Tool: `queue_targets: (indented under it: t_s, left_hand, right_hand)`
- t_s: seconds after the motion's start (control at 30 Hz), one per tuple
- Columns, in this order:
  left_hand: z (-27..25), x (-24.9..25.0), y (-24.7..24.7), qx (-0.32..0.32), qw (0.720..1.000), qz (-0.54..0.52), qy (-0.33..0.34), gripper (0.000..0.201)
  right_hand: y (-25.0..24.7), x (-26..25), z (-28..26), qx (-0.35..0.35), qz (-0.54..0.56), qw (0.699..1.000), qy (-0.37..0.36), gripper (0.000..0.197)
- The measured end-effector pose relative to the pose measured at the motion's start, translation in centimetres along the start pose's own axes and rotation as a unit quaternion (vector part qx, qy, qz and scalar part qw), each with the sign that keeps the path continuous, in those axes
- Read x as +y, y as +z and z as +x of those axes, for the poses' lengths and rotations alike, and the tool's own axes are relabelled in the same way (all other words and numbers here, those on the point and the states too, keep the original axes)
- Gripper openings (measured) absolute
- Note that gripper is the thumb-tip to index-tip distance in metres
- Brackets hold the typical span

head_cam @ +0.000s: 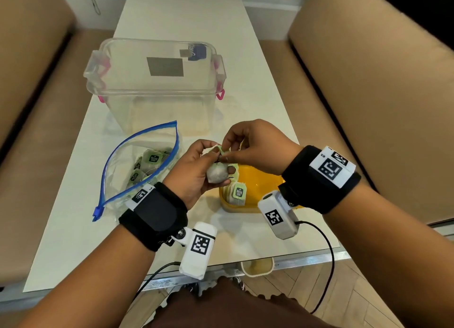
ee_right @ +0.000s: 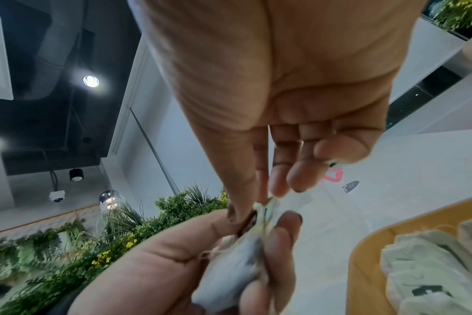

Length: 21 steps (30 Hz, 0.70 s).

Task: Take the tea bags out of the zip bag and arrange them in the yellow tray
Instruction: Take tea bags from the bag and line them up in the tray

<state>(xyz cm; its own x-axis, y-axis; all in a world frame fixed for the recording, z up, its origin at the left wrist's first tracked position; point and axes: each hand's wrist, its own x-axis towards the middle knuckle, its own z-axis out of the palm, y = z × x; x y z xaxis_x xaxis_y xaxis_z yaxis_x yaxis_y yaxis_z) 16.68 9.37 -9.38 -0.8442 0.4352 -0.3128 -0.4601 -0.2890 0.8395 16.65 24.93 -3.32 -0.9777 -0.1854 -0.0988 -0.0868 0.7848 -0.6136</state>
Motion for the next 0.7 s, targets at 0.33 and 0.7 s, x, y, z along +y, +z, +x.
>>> queue_targets:
  t_s: [0.33,0.7]
  left_hand:
    - [0.4,0.1,0.1,0.008,1.0,-0.015,0.003,0.032]
    - [0.1,0.1,0.2,0.008,0.998,-0.056,-0.011,0.046]
  right_hand:
    - [2.1,-0.1,-0.2,0.029,0.014,0.999,0.015,0.038]
    - [4.0,-1.0,-1.1,0.08,0.024,0.997,0.004,0.031]
